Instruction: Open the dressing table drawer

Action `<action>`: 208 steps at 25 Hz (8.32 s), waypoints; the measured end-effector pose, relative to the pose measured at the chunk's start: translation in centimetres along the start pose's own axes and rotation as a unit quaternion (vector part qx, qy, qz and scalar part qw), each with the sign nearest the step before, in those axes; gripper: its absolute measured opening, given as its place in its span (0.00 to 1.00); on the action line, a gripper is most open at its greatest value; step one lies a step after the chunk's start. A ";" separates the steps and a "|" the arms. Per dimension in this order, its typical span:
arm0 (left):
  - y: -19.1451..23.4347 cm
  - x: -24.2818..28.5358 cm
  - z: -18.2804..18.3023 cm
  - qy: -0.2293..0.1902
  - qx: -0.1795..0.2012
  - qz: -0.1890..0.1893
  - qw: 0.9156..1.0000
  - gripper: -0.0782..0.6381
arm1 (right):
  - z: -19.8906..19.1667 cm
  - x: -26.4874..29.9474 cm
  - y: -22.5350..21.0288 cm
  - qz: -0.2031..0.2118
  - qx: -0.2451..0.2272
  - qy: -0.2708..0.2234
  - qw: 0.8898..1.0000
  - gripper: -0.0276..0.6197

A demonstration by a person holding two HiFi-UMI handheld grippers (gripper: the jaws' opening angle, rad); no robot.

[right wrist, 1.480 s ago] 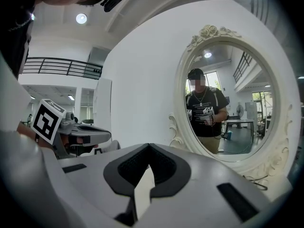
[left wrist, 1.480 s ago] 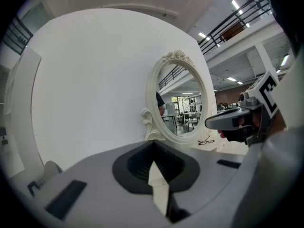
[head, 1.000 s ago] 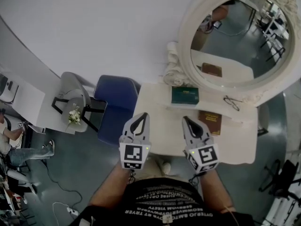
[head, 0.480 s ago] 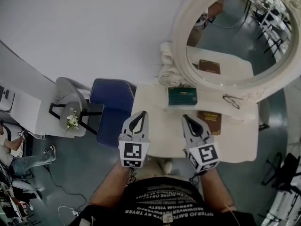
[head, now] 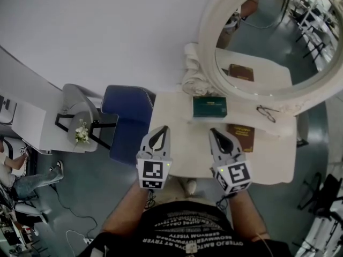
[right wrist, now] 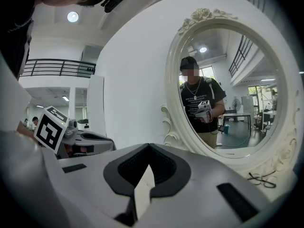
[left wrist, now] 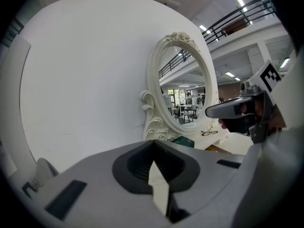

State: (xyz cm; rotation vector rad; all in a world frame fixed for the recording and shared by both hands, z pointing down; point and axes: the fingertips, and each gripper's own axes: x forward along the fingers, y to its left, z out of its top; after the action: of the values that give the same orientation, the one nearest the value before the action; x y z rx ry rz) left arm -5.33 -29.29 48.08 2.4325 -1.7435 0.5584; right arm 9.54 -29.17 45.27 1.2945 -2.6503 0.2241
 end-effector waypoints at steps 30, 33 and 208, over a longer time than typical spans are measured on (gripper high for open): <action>-2.8 6.3 -9.7 0.092 -0.027 -0.044 0.994 0.11 | -4.2 2.8 -2.4 -0.018 0.025 0.038 0.999 0.05; -3.5 7.7 -11.2 0.107 -0.030 -0.051 0.993 0.11 | -4.6 3.1 -2.7 -0.021 0.025 0.041 0.999 0.05; -3.6 -5.8 2.3 -0.076 -0.059 -0.009 0.995 0.11 | -0.8 -7.9 0.0 -0.048 0.000 -0.018 0.999 0.05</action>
State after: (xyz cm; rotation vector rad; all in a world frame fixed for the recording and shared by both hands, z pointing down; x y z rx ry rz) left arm -3.06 -23.52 44.38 2.4623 -1.7511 0.2657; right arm 14.34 -22.96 44.28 1.4330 -2.6083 0.1882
